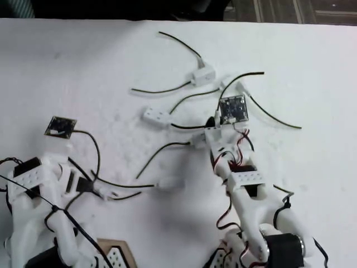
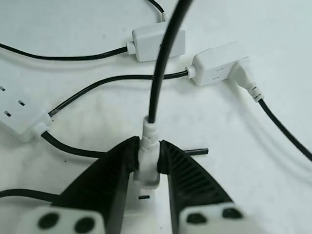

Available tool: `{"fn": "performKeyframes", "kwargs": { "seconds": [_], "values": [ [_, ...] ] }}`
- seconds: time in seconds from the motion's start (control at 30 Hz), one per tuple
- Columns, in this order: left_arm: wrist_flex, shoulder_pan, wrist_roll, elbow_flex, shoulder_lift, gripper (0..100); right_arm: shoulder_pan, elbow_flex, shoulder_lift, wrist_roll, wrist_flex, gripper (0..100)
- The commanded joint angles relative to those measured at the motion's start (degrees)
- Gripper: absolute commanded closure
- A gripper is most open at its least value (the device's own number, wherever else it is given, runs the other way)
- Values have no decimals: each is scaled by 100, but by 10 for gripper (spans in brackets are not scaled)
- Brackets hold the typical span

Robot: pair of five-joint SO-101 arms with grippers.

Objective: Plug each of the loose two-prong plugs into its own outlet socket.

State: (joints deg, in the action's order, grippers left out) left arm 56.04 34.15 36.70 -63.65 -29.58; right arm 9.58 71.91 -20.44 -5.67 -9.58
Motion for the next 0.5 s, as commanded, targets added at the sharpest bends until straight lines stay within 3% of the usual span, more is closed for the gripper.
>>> {"fn": "performKeyframes", "kwargs": {
  "seconds": [0.0,0.47],
  "values": [
    [-53,13,-62,-9,-189,672,48,-53,251,0,-101,982],
    [-53,13,-62,-9,-189,672,22,-123,259,-9,198,982]
  ]
}}
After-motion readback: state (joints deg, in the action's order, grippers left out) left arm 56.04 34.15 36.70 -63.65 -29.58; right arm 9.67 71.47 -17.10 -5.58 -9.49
